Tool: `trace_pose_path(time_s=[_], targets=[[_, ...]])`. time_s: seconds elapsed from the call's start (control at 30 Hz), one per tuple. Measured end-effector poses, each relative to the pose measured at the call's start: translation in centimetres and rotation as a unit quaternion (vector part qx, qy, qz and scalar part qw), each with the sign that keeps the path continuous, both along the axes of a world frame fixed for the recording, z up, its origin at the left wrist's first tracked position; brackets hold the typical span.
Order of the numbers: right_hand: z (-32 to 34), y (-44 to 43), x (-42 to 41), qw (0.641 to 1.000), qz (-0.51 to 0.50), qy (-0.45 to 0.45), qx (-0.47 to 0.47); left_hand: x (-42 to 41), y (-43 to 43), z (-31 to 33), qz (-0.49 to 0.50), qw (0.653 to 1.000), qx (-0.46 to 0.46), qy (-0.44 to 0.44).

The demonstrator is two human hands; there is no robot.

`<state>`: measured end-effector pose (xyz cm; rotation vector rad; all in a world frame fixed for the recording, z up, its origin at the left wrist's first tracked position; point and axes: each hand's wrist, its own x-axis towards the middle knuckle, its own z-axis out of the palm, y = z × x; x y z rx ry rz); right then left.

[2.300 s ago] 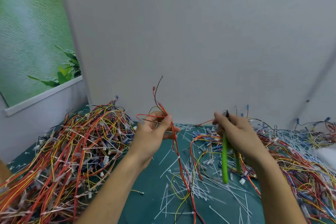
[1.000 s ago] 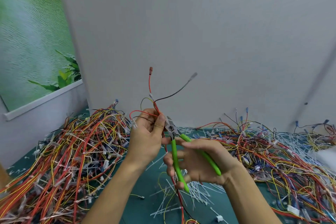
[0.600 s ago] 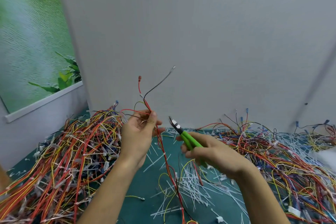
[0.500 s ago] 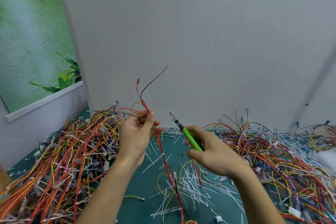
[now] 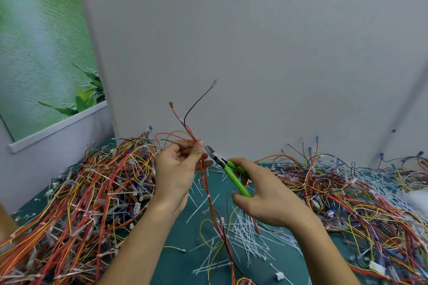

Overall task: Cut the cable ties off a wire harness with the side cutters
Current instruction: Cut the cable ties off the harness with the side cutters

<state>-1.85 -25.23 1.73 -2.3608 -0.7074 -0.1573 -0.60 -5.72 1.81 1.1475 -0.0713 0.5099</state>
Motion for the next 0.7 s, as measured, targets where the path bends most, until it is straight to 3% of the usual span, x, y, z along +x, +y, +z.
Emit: trace_pose_path(time_s=[0.17, 0.33, 0.53, 0.7], targets=[[-0.2, 0.2, 0.0, 1.0, 0.004, -0.001, 0.022, 0.0, -0.2, -0.2, -0.006, 1.0, -0.009, 0.001], [-0.2, 0.7, 0.0, 0.995, 0.018, 0.057, 0.086, 0.1, -0.1, -0.3, -0.032, 0.999, -0.021, 0.011], [0.0, 1.2, -0.2, 0.96, 0.043, 0.198, 0.194, 0.4, 0.2, -0.7, -0.01, 0.999, 0.047, 0.02], [0.0, 1.9, -0.5, 0.961, 0.043, 0.194, 0.192, 0.4, 0.2, -0.9, 0.049, 0.992, 0.114, -0.015]])
